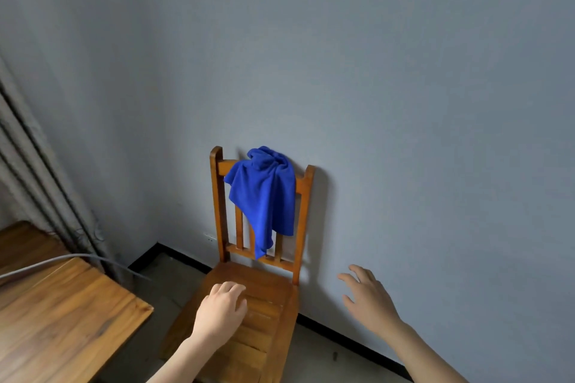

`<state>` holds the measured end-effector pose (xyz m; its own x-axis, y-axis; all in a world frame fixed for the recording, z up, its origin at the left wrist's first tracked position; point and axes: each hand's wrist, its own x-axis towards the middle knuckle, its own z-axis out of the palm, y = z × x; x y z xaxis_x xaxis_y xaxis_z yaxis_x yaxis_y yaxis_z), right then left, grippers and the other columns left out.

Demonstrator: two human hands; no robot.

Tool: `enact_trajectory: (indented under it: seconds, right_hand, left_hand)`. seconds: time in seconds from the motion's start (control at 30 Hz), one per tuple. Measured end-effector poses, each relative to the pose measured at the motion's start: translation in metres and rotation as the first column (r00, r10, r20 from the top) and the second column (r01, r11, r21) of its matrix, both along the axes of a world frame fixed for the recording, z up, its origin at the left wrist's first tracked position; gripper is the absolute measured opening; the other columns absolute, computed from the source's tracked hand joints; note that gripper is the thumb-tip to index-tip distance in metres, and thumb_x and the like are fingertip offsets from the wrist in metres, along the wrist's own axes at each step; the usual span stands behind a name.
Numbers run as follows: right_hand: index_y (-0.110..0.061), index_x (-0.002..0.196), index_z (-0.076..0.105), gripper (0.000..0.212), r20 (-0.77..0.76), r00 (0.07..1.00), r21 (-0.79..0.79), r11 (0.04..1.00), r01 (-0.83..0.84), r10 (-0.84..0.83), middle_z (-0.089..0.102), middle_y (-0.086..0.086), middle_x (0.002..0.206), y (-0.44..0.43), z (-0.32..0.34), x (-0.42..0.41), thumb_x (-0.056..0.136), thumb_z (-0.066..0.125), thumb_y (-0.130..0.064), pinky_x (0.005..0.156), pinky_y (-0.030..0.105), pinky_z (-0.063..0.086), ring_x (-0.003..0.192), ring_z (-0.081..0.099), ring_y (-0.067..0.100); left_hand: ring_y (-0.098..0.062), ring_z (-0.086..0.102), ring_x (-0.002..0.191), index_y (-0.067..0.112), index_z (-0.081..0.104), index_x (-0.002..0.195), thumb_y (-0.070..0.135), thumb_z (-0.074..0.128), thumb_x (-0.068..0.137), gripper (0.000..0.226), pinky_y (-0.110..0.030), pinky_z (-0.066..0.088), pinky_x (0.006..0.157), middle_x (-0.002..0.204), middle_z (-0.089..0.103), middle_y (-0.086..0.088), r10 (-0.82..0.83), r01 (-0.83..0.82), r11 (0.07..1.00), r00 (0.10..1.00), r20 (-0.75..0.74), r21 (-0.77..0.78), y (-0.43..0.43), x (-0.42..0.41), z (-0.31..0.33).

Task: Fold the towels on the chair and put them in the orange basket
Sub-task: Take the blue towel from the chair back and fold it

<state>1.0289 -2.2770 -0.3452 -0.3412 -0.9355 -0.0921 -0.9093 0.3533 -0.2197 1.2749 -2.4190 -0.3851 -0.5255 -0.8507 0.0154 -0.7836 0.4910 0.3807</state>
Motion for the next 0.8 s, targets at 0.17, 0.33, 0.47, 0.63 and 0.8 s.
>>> enact_trajectory:
  seconds: [0.17, 0.33, 0.47, 0.63, 0.8]
  right_hand:
    - [-0.026, 0.142, 0.032, 0.046, 0.002, 0.996, 0.015, 0.996, -0.087, 0.087, 0.016, -0.003, 0.155, -0.065, -0.001, -0.020, 0.097, 0.039, -0.024, 0.110, 0.028, 0.026, 0.141, 0.021, 0.017]
    - [-0.023, 0.143, 0.033, 0.046, -0.080, 0.979, 0.037, 0.982, -0.185, 0.188, 0.017, -0.002, 0.154, -0.128, 0.020, -0.057, 0.097, 0.039, -0.023, 0.110, 0.030, 0.025, 0.141, 0.018, 0.015]
    - [-0.024, 0.142, 0.033, 0.045, -0.082, 0.977, -0.015, 0.980, -0.200, 0.198, 0.020, -0.004, 0.153, -0.170, 0.029, -0.077, 0.097, 0.040, -0.024, 0.110, 0.028, 0.026, 0.140, 0.021, 0.015]
    - [-0.025, 0.144, 0.030, 0.048, -0.041, 0.975, -0.098, 0.970, -0.223, 0.220, 0.026, -0.006, 0.150, -0.213, 0.027, -0.086, 0.097, 0.041, -0.026, 0.110, 0.026, 0.024, 0.139, 0.023, 0.012]
    - [-0.023, 0.145, 0.027, 0.051, -0.069, 0.933, -0.142, 0.922, -0.359, 0.353, 0.026, -0.002, 0.150, -0.270, 0.038, -0.093, 0.096, 0.041, -0.025, 0.111, 0.028, 0.023, 0.139, 0.022, 0.014]
  left_hand:
    - [-0.010, 0.040, 0.127, 0.025, 0.045, 0.134, 0.034, 0.040, 0.097, 0.038, -0.018, 0.040, 0.097, 0.139, 0.046, 0.007, 0.161, -0.160, 0.987, 0.985, -0.054, 0.031, -0.061, -0.019, -0.007]
    - [-0.013, 0.042, 0.126, 0.023, 0.045, 0.134, 0.031, 0.041, 0.097, 0.039, -0.021, 0.041, 0.096, 0.137, 0.048, 0.005, 0.232, -0.223, 0.970, 0.969, -0.090, 0.094, -0.105, -0.052, -0.014]
    - [-0.012, 0.041, 0.126, 0.024, 0.043, 0.135, 0.032, 0.042, 0.096, 0.039, -0.021, 0.040, 0.097, 0.136, 0.048, 0.006, 0.232, -0.226, 0.972, 0.966, -0.117, 0.060, -0.141, -0.082, -0.007]
    - [-0.013, 0.039, 0.128, 0.023, 0.040, 0.137, 0.033, 0.042, 0.096, 0.043, -0.025, 0.041, 0.099, 0.137, 0.048, 0.006, 0.256, -0.251, 0.967, 0.953, -0.159, 0.051, -0.173, -0.116, 0.005]
    - [-0.015, 0.033, 0.134, 0.022, 0.036, 0.141, 0.032, 0.044, 0.096, 0.047, -0.030, 0.036, 0.105, 0.144, 0.042, 0.003, 0.275, -0.271, 0.961, 0.934, -0.229, 0.048, -0.199, -0.149, 0.026]
